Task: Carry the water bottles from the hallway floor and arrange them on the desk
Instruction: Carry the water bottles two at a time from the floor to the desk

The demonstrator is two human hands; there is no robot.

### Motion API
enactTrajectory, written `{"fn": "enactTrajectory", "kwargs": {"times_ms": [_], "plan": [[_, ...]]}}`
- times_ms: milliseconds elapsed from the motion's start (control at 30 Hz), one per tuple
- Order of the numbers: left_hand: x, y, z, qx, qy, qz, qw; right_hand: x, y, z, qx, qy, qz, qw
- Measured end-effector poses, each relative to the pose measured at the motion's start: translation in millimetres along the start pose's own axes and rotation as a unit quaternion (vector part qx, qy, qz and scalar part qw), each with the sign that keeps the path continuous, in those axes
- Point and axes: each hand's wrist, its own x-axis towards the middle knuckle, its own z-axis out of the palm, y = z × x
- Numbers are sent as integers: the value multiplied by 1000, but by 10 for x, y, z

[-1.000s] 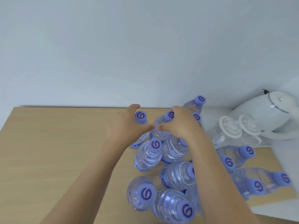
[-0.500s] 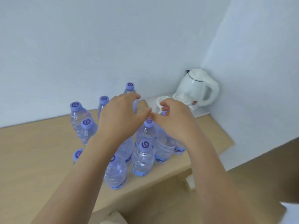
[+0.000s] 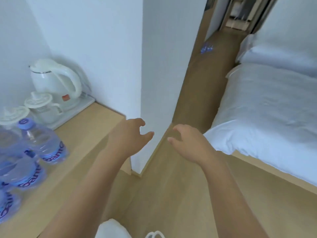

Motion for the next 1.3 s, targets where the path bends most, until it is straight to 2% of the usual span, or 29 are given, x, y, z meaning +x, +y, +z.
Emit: {"fn": "enactTrajectory", "kwargs": {"times_ms": [200,500,667,967,1300], "plan": [[553,733,548,24,-76,92,993,10,954,-208,22,23,138,990],[1987,1619,1098,20,-117,192,974,973,1778,-724,39,54,209,976],[3070,2060,1231,24,-115,208,971,1875,2185,-1143,27,80,235,968],[4538,2675,1744,50,-173,217,960,3174,3020,-1551,67,81,257,961],[6269,3841,2565,52,-182,222,957,4737,4505,-2299,55,76,227,969]]}}
